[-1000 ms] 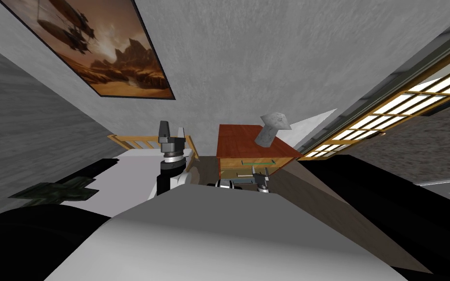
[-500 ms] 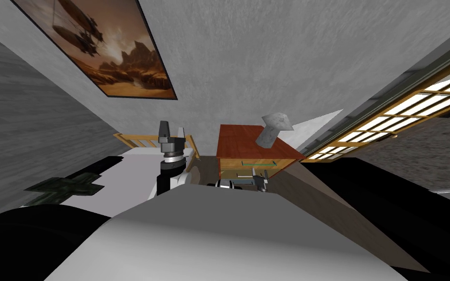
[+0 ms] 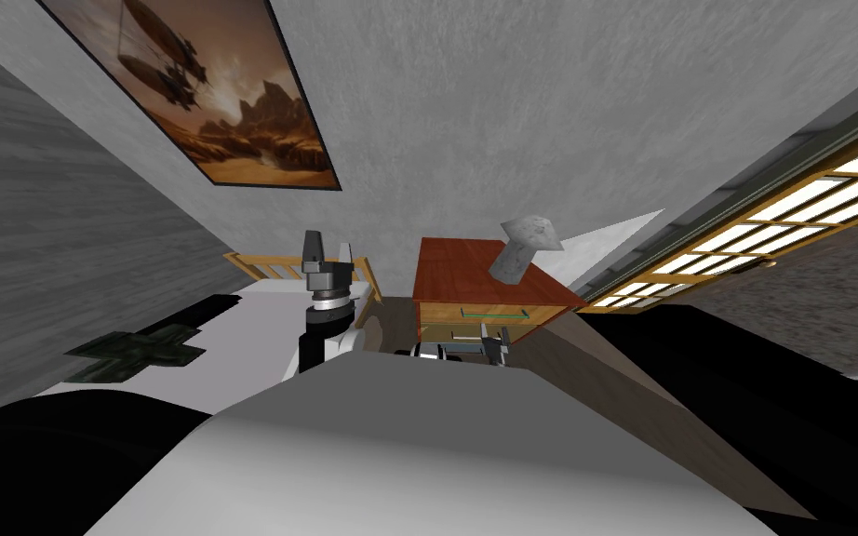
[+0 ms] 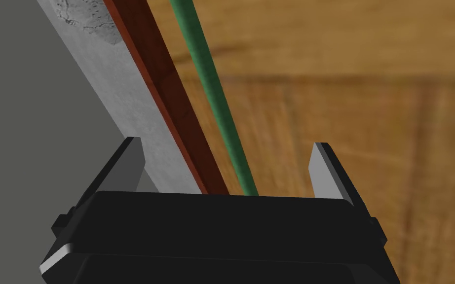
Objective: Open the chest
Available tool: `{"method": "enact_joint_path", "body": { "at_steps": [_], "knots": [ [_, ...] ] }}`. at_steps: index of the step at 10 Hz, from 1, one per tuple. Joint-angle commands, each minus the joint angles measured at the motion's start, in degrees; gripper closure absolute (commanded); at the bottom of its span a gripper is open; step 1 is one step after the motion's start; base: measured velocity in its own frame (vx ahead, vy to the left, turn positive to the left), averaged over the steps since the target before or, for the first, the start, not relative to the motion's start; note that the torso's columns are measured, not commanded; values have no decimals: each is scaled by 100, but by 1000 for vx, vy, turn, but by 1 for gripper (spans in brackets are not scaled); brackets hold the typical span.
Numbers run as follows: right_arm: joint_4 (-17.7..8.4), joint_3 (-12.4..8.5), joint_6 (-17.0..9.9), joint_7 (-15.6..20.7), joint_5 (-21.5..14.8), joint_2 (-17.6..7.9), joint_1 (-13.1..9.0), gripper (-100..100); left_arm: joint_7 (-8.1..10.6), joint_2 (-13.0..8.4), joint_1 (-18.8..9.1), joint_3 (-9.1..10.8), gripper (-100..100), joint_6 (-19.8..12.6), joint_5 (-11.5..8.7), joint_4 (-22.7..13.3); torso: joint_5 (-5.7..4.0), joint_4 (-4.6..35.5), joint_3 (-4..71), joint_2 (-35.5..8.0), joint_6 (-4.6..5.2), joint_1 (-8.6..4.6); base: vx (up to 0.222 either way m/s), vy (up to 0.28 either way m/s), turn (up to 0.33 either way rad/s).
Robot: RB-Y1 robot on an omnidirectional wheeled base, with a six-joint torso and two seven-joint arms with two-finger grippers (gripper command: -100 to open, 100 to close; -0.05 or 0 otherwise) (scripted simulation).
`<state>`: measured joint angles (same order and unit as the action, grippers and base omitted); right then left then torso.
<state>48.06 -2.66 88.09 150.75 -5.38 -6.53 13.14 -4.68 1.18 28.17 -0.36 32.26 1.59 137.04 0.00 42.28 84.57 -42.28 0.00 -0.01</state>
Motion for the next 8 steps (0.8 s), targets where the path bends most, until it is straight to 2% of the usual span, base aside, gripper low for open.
{"method": "enact_joint_path", "body": {
  "at_steps": [1,2,8],
  "knots": [
    [-68,-7,83,450,-11,56,24,-100,0,0,0,0,0,0,0,0,0,0,0,-1,1,2,0,0,0],
    [-68,-7,83,530,-11,56,24,-100,0,0,0,0,0,0,0,0,1,0,-1,-2,1,6,0,0,0],
    [-181,-23,245,1520,-26,182,52,-100,0,0,0,0,0,0,0,0,1,0,-1,-1,1,4,2,-6,16]
  ]
}}
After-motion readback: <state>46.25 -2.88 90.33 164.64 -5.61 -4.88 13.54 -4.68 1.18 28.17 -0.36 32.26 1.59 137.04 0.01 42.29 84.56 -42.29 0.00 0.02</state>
